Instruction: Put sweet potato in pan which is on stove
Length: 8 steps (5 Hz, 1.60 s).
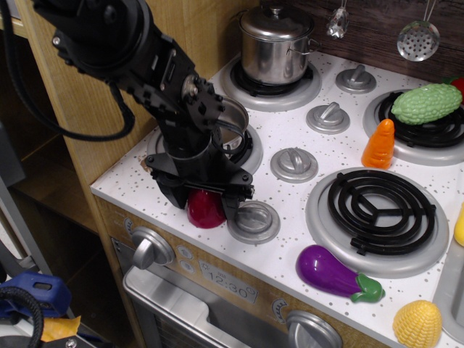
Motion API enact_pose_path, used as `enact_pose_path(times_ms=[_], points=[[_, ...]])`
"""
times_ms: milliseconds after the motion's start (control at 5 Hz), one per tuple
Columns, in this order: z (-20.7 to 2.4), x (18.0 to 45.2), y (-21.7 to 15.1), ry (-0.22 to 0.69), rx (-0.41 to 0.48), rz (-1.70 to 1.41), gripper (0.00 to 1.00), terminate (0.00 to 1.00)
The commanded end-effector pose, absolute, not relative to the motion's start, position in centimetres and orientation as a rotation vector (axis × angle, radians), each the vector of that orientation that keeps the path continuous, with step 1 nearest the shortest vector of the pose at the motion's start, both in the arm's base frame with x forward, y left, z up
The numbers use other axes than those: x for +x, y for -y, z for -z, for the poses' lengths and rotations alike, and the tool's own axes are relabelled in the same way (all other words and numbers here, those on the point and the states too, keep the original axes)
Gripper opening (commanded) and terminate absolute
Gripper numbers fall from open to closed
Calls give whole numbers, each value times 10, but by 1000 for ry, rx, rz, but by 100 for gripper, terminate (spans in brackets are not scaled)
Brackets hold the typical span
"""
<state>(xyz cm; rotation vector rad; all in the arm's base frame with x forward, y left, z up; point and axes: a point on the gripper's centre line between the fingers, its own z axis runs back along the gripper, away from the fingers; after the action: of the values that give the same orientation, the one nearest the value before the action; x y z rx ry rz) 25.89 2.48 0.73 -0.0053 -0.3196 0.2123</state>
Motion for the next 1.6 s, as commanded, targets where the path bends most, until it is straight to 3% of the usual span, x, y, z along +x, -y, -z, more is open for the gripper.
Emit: enact_pose_path(times_ms=[0, 400, 600, 800, 1000, 1200, 1400], points=[[-9, 264, -29, 344, 6, -223, 0, 0], [-60, 261, -31, 297, 114, -201, 0, 0], [-87, 272, -40, 300, 169, -125, 100, 0], [-102, 297, -54, 335, 178, -3, 0, 0], [-103, 317, -66, 378, 155, 88, 0, 0], [-92, 329, -75, 427, 112, 144, 100, 0], [-75, 333, -79, 457, 71, 167, 100, 0]])
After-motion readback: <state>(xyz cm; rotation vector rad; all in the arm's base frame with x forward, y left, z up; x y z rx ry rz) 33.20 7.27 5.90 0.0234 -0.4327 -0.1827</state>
